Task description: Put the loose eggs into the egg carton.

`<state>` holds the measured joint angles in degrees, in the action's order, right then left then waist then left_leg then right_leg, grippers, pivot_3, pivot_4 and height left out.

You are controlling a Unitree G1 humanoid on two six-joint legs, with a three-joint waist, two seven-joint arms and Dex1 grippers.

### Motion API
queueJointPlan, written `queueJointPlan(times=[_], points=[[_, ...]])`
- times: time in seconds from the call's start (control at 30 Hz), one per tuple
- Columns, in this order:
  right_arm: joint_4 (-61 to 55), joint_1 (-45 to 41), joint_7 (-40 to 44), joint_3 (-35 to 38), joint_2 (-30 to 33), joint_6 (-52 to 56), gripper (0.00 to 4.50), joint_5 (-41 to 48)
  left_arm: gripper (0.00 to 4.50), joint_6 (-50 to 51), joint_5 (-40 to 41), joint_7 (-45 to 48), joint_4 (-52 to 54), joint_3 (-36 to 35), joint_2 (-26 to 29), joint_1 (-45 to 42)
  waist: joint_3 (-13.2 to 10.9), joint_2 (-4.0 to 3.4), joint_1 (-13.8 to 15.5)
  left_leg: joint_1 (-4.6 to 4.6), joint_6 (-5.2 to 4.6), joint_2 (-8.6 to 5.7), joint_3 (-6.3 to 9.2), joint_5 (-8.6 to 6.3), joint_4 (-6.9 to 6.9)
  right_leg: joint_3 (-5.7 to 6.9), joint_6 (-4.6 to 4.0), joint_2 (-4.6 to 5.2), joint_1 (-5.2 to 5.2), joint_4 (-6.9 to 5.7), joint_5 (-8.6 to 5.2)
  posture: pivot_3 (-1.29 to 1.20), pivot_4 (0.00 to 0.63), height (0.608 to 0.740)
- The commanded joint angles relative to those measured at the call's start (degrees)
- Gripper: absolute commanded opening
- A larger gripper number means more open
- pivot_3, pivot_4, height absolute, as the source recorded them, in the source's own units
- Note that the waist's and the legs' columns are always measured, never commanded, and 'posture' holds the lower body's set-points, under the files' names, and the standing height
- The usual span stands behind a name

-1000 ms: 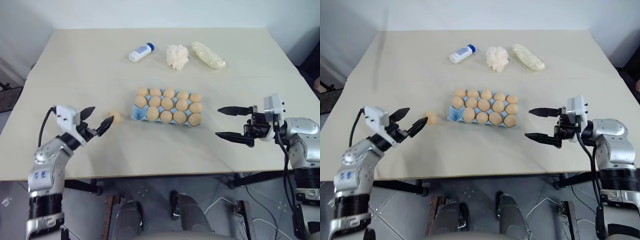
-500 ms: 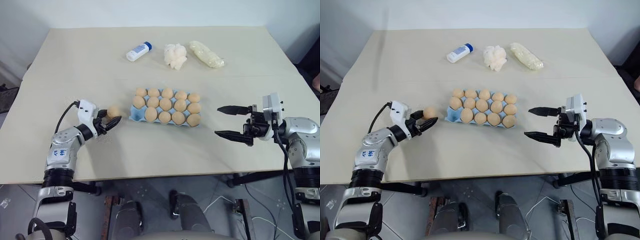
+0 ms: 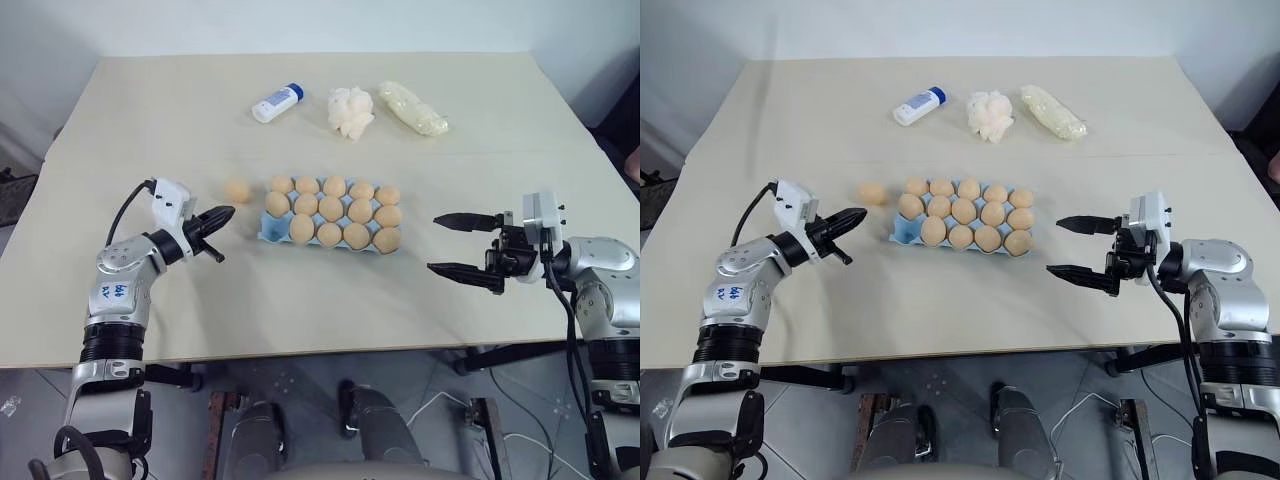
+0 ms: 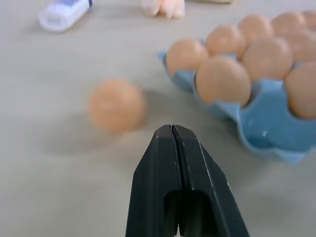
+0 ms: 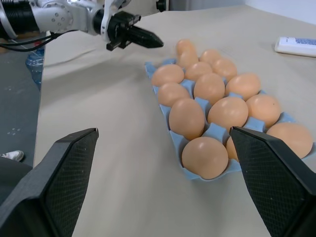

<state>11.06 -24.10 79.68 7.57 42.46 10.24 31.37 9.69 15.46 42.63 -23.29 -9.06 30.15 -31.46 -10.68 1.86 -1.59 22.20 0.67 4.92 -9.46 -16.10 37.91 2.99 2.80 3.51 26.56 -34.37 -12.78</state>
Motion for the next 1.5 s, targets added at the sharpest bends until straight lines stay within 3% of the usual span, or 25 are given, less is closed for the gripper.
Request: queueJointPlan(times=[0.03,0.1,0.2,0.6,0.93,1.5], points=[[-2.27,0.48,-0.66,2.32,0.79,0.03,4.50,0.89,0.01,1.41,2.21,0.64,4.49,-1.85,1.36,-0.21,0.00,0.00,-0.01,0.00,0.00,0.00,-0.02,0.00,0.00,-0.01,0.00,0.00,0.01,0.00,0.00,0.00,0.150,0.740],[-2.62,0.93,-0.99,2.48,0.94,0.19,4.50,1.01,0.01,1.01,1.97,2.89,6.64,-1.08,2.78,0.35,0.00,0.00,-0.02,0.00,-0.01,0.00,-0.02,0.01,0.01,-0.02,0.00,0.00,0.01,-0.02,0.00,0.00,0.150,0.740],[-2.96,1.39,-1.22,2.59,0.92,0.29,4.50,1.12,0.55,4.00,3.34,0.72,7.88,-2.77,2.63,-0.54,0.00,0.00,0.00,-0.02,0.00,0.00,-0.01,0.01,0.02,-0.02,0.00,0.00,0.01,-0.06,0.00,0.00,0.150,0.740],[-2.23,0.84,-1.01,2.14,0.79,0.41,4.50,0.83,4.47,2.84,1.47,-6.66,7.51,-2.94,1.06,-3.86,0.00,0.00,0.07,-0.03,-0.03,-0.03,-0.01,0.03,0.03,-0.05,0.00,0.01,0.00,-0.08,0.00,0.00,0.150,0.740],[-2.53,1.65,-1.28,2.20,0.97,0.94,4.50,0.67,4.47,1.84,-2.84,-18.26,4.69,-1.74,-4.01,-4.78,0.00,0.00,0.13,-0.03,-0.05,-0.04,-0.02,0.04,0.05,-0.06,0.02,0.00,0.00,-0.11,0.01,0.00,0.150,0.740],[-3.13,1.83,-1.93,2.03,1.26,1.87,4.50,0.49,4.47,-8.43,-6.82,-17.45,-14.09,1.08,-7.12,-10.90,-0.01,0.00,0.06,-0.02,-0.07,-0.07,-0.02,0.05,0.09,-0.06,0.05,0.02,-0.01,-0.11,0.03,0.00,0.150,0.740]])
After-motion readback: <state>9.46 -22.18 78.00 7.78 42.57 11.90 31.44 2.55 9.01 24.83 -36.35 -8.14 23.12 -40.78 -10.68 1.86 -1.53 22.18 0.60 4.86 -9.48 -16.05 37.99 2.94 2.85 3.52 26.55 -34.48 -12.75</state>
